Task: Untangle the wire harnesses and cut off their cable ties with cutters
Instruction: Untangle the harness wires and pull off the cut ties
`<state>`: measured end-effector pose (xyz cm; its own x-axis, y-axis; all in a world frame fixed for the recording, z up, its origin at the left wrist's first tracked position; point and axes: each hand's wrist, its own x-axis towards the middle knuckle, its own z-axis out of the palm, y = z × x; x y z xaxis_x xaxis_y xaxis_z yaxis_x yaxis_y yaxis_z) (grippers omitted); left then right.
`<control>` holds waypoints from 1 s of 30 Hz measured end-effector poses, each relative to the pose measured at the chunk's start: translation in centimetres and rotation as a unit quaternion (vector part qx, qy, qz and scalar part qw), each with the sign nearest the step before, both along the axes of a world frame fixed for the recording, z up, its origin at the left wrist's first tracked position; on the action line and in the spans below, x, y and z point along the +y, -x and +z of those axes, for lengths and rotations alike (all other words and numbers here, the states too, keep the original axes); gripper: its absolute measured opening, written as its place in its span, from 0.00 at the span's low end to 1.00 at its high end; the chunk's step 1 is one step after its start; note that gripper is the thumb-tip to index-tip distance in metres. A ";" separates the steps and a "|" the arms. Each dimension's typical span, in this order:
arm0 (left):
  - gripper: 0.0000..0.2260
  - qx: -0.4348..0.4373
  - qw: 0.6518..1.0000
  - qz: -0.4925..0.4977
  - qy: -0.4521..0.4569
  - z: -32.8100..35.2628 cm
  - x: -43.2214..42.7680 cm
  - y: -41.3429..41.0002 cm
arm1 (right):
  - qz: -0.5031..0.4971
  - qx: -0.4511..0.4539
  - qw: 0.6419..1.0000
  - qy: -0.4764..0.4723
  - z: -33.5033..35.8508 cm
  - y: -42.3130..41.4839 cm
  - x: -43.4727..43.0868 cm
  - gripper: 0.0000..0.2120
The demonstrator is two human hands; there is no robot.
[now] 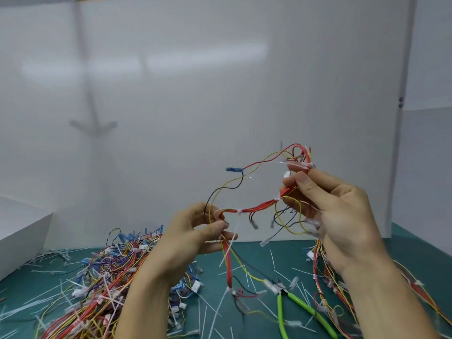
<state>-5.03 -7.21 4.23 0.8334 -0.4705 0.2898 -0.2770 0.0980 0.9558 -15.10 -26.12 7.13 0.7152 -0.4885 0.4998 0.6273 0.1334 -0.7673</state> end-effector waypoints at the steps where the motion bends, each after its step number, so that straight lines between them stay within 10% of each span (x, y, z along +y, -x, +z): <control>1: 0.05 0.003 1.000 -0.003 0.020 0.0 -0.1 0.0 | 0.004 -0.005 1.000 0.001 0.0 0.0 0.0 0.08; 6: 0.05 0.027 0.998 0.005 0.055 0.0 -0.6 0.1 | 0.004 -0.038 0.999 0.034 0.1 0.1 0.0 0.09; 12: 0.24 -0.086 0.930 -0.041 -0.355 -1.0 -0.7 -0.2 | -0.027 0.007 0.984 0.177 -0.2 -0.1 0.1 0.09; 17: 0.12 0.000 0.987 0.101 -0.127 -0.5 -1.4 -1.1 | 0.009 0.097 0.952 0.291 -0.8 -0.8 -0.3 0.13; 20: 0.24 0.119 0.993 0.019 0.004 0.3 -1.4 -1.3 | 0.016 0.161 0.902 0.399 -1.2 -1.1 -0.1 0.14; 30: 0.30 0.100 0.993 -0.028 0.049 0.0 -2.6 0.1 | -0.027 0.262 0.752 0.604 -3.0 -2.6 2.1 0.08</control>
